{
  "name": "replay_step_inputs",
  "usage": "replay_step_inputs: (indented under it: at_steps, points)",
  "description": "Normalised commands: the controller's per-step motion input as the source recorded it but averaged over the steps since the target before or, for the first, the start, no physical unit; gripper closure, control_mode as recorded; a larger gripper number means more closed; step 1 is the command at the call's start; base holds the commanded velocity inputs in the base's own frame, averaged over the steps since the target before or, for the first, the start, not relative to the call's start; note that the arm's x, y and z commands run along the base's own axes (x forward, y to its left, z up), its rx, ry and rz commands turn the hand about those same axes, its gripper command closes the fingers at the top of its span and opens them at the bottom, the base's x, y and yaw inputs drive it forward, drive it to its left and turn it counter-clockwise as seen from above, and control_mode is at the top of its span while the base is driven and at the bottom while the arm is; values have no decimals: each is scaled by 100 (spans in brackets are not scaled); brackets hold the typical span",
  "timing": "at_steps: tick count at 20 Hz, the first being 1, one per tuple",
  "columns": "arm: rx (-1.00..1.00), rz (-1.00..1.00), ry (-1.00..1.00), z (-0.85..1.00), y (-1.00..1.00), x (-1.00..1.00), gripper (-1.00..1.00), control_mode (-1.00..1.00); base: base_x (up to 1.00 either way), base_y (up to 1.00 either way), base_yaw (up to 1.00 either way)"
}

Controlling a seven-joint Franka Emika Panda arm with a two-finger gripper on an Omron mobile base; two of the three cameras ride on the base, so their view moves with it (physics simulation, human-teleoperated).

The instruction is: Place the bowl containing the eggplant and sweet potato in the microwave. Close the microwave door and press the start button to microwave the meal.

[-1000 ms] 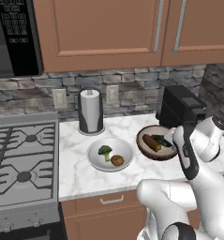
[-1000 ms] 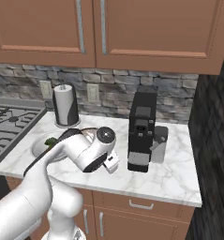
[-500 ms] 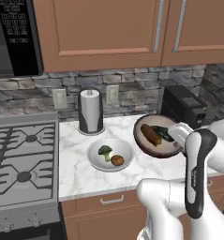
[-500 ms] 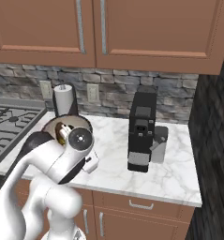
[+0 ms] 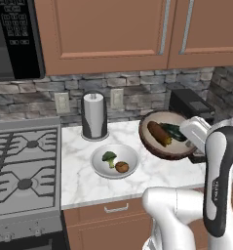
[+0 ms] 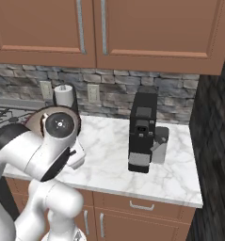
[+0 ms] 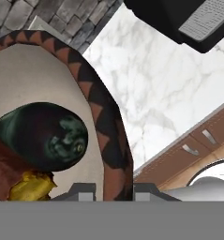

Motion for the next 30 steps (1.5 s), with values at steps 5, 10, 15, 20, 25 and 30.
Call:
replay_step_inputs:
  at_steps: [5,10,15,20,25,30]
  points:
    - [0,0,0,16,-4,0,100,-100,0,0,0]
    - [-3,3,0,-1,1,-32,100,-100,0,0,0]
    - [-13,17,0,-6,32,-88,100,-100,0,0,0]
    - [-5,4,0,10,21,-20,100,-100,0,0,0]
    - [0,-6,0,28,-10,11,100,-100,0,0,0]
    - [0,-1,0,5,-4,7,100,-100,0,0,0]
